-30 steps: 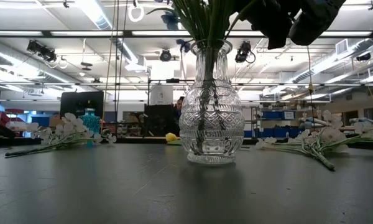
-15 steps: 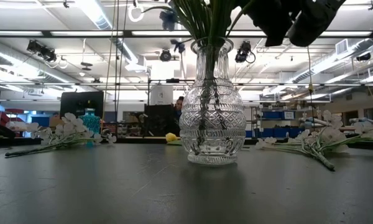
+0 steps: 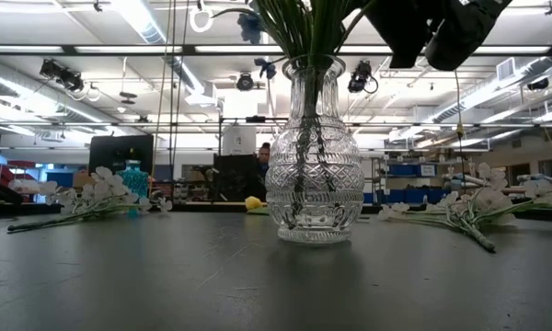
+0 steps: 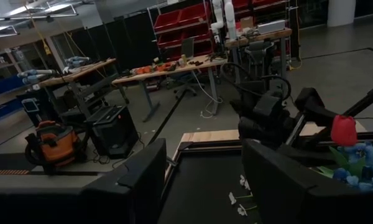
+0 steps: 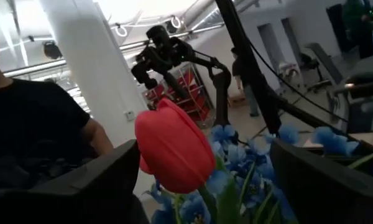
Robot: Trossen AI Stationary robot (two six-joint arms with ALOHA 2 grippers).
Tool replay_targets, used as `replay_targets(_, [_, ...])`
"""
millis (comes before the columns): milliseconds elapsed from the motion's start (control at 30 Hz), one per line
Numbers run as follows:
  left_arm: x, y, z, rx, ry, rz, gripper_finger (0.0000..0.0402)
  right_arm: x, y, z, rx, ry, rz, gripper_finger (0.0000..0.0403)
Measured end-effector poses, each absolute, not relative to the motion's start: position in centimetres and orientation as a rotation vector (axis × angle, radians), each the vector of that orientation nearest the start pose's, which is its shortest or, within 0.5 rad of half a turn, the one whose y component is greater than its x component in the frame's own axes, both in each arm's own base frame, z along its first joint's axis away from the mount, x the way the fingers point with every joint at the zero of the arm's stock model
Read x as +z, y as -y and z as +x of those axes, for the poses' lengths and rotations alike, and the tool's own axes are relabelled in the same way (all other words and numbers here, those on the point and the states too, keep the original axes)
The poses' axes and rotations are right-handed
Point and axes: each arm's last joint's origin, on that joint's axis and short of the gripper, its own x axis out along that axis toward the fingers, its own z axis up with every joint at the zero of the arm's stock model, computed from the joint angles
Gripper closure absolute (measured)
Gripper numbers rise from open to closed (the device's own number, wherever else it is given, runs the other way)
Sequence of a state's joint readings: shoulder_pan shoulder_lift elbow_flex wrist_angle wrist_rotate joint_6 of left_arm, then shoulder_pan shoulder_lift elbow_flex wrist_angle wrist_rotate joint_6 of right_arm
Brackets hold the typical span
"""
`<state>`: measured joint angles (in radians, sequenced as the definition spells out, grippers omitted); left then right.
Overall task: Sort flowers into vase by color
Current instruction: Put the red flower into the transparent vase, then put the bottom yellow flower into the blue vase
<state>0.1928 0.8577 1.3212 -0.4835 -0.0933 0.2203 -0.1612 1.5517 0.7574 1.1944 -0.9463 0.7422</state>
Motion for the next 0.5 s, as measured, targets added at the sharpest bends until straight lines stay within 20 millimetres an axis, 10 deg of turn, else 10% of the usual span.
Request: replay_targets(500, [46.4,-2.9,13.3,0.282,-0.052,0.218,0.0186,29.6,5.4,28.8,0.775,0.341,0.583,0.0043])
